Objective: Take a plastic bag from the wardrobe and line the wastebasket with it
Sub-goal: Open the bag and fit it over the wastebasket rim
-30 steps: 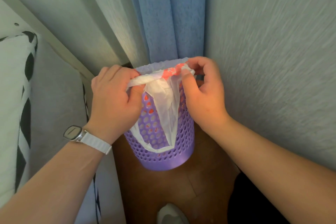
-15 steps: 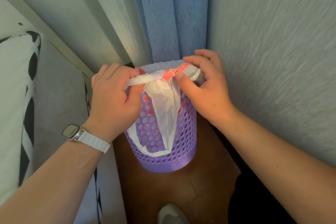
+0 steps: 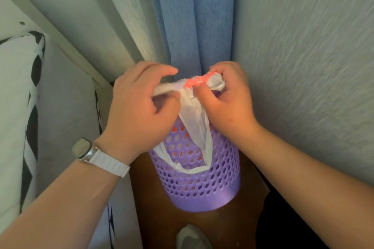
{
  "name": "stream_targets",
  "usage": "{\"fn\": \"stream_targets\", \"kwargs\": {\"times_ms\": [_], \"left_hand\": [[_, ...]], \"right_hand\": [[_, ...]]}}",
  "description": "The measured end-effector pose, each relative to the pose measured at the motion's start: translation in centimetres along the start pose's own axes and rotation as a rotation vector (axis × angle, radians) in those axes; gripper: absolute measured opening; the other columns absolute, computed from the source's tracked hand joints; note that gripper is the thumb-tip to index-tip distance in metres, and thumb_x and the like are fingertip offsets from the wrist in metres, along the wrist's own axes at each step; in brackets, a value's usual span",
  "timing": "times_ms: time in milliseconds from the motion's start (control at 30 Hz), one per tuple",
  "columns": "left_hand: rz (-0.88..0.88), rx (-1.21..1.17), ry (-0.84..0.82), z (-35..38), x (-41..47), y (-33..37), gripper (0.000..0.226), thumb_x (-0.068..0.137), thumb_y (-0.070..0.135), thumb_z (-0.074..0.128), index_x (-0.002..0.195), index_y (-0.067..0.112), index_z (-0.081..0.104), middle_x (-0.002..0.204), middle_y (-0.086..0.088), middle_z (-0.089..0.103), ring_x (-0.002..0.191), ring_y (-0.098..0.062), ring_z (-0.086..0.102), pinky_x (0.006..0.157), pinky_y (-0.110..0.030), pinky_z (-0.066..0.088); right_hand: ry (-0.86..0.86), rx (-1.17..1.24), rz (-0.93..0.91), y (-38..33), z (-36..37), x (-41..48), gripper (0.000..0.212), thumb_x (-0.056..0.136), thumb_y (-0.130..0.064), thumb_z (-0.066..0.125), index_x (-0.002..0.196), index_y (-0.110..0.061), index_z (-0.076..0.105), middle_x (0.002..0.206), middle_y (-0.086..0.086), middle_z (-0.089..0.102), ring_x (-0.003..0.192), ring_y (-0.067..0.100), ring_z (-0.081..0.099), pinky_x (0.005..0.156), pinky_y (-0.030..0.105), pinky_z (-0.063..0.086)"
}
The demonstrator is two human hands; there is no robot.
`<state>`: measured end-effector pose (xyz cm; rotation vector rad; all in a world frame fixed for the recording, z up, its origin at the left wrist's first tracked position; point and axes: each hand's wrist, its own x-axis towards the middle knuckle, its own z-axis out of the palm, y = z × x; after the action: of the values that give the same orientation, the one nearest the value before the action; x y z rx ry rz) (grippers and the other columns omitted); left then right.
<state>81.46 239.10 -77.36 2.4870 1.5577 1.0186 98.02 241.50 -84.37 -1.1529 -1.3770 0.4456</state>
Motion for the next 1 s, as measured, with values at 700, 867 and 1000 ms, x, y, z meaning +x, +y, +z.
{"fn": "stream_targets", "kwargs": {"times_ms": [700, 867, 1000], "left_hand": [[-0.016, 0.194, 0.042, 0.5, -0.5, -1.5, 0.015, 0.092, 0.021, 0.049, 0.095, 0.018, 0.063, 0.087, 0.014, 0.051, 0.085, -0.016, 0.053, 0.083, -0.031, 0.027], [-0.034, 0.143, 0.041, 0.4, -0.3, -1.8, 0.015, 0.091, 0.022, 0.049, 0.093, 0.016, 0.063, 0.087, 0.012, 0.053, 0.083, -0.023, 0.057, 0.084, -0.046, 0.042], [-0.034, 0.108, 0.017, 0.3, -0.3, -1.2, 0.016, 0.092, 0.024, 0.048, 0.093, 0.019, 0.063, 0.087, 0.011, 0.057, 0.085, -0.019, 0.056, 0.086, -0.043, 0.037]], "right_hand": [[-0.143, 0.187, 0.067, -0.5, -0.6, 1.0, 0.017, 0.087, -0.031, 0.062, 0.097, -0.018, 0.067, 0.099, -0.008, 0.057, 0.089, -0.007, 0.056, 0.081, 0.008, 0.043], [-0.217, 0.048, -0.050, 0.9, -0.4, 0.6, 0.037, 0.082, -0.041, 0.064, 0.107, -0.013, 0.067, 0.106, -0.012, 0.056, 0.108, 0.015, 0.058, 0.100, 0.041, 0.045], [-0.130, 0.052, -0.045, 0.7, -0.3, 0.3, 0.026, 0.081, -0.036, 0.064, 0.086, -0.011, 0.060, 0.089, -0.004, 0.056, 0.088, 0.023, 0.058, 0.082, 0.051, 0.046]]}}
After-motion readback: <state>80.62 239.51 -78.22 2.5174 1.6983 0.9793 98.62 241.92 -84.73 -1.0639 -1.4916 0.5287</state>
